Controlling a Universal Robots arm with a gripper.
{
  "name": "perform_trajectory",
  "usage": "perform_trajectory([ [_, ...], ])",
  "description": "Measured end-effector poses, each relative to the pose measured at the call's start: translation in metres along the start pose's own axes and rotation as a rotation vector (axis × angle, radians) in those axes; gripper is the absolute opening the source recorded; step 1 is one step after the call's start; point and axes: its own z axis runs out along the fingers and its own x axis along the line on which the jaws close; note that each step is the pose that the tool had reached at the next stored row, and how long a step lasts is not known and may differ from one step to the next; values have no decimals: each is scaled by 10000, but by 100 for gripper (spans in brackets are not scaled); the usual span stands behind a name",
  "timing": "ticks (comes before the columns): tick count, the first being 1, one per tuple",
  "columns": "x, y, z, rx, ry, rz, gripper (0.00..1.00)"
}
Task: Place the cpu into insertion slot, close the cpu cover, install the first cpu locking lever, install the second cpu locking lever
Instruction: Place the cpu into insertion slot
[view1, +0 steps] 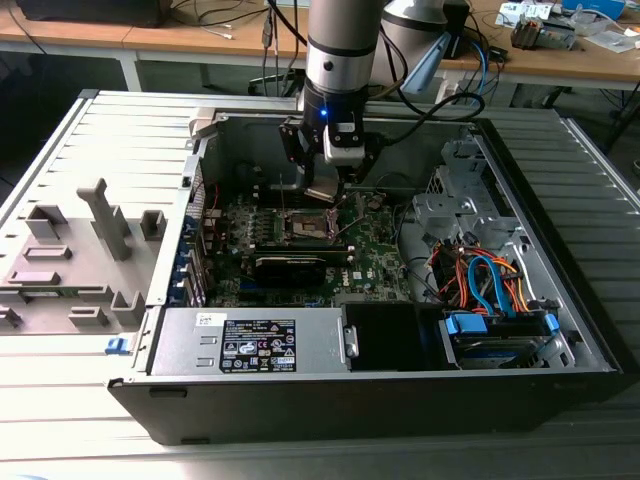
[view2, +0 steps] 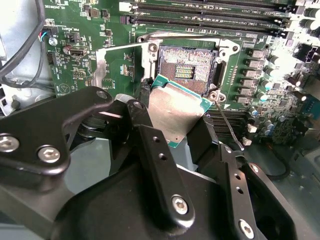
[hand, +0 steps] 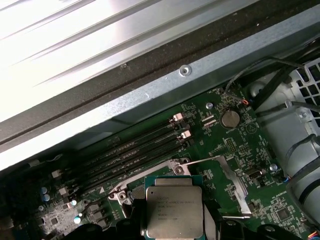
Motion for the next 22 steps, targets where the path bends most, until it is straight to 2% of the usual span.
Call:
perform_trajectory([
  [22,0,0,16,-2,-4,197,55],
])
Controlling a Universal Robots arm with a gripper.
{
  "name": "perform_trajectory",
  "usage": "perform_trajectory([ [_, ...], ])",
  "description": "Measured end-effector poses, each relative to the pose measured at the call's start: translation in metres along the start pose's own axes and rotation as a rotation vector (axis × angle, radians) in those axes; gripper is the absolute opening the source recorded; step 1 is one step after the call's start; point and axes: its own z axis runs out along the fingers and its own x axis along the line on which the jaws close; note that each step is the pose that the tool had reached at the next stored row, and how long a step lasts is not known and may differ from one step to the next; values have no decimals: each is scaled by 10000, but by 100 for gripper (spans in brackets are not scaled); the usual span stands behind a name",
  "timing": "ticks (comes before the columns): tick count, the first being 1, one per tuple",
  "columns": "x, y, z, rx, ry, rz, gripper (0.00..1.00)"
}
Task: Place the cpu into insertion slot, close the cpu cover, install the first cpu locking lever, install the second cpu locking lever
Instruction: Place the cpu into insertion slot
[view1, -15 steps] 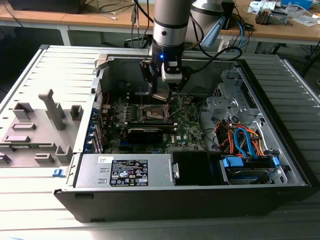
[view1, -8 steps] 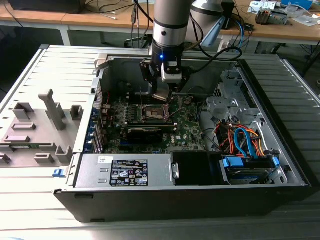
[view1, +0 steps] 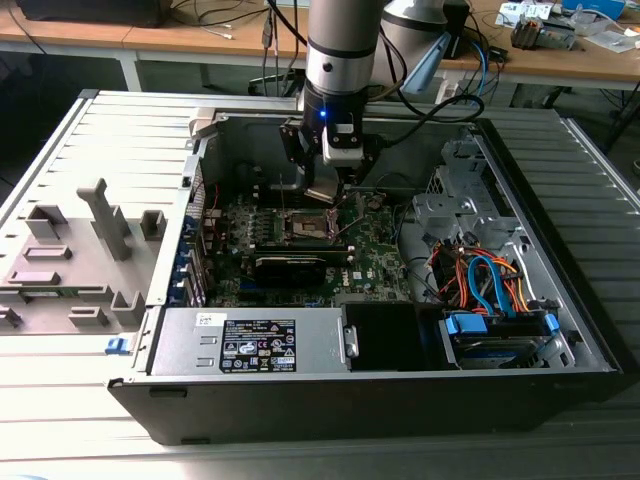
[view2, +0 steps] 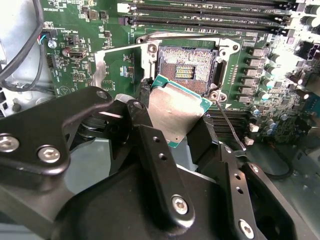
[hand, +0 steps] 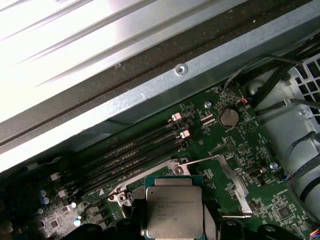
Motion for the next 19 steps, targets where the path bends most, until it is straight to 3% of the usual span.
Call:
perform_trajectory([
  [19,0,0,15,0,-5,183,55],
])
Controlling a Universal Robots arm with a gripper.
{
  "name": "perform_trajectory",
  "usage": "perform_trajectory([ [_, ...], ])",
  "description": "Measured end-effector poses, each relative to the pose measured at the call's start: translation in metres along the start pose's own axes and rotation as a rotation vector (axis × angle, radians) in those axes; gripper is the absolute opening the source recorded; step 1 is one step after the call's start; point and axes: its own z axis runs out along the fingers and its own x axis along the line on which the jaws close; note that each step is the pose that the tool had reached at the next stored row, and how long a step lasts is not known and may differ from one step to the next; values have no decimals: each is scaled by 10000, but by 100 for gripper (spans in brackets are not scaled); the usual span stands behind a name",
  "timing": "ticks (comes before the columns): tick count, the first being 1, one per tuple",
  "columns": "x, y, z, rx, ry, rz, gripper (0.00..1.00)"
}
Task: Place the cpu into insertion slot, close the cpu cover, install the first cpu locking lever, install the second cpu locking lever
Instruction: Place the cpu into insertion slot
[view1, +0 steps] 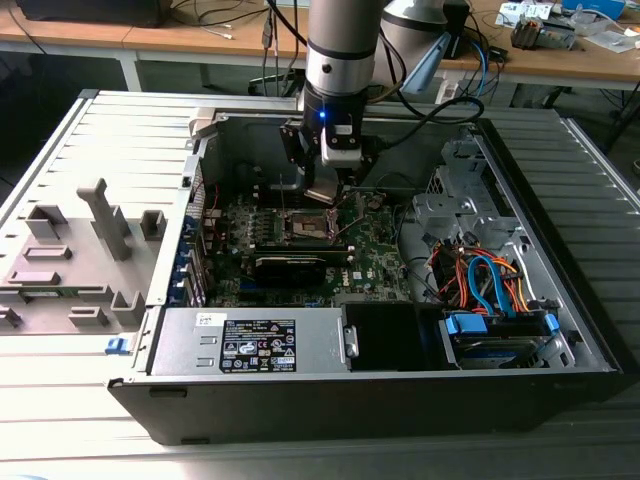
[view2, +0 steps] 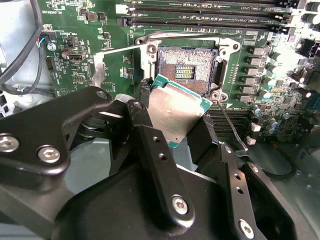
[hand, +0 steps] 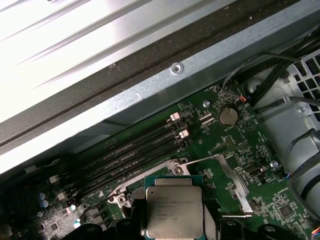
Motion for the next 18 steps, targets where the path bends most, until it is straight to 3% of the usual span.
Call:
perform_trajectory([
  [18,0,0,28,4,-9,284,55],
])
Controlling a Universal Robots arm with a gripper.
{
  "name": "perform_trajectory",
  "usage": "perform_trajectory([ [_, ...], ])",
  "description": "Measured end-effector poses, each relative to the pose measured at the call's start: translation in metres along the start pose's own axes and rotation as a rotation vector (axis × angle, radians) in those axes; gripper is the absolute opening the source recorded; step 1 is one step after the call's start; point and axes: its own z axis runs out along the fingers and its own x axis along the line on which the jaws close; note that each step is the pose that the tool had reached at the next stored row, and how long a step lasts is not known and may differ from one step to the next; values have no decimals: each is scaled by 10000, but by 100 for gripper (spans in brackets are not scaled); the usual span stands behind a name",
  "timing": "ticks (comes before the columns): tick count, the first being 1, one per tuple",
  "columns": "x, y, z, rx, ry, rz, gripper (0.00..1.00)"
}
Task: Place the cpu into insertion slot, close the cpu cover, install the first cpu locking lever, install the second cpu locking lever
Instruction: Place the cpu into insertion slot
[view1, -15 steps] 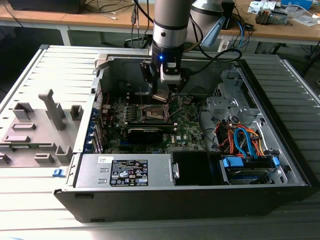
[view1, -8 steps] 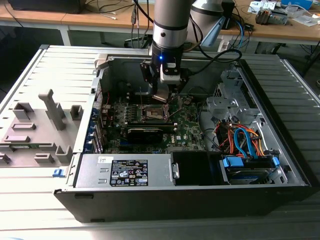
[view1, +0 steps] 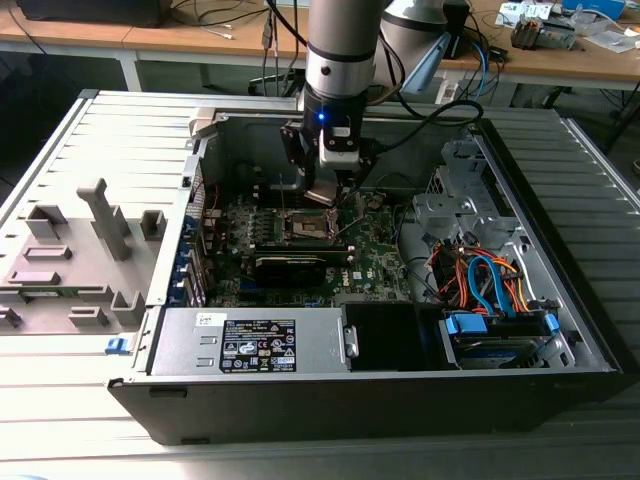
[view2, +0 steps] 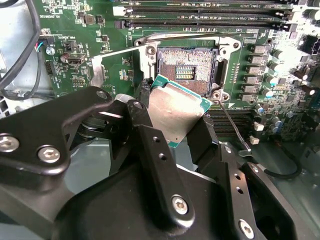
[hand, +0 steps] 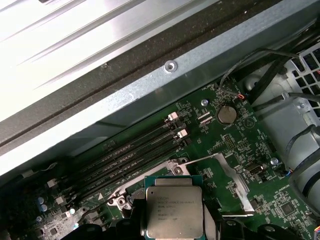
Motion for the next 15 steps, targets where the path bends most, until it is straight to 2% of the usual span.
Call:
perform_trajectory([
  [15,0,0,13,4,-5,110,55],
])
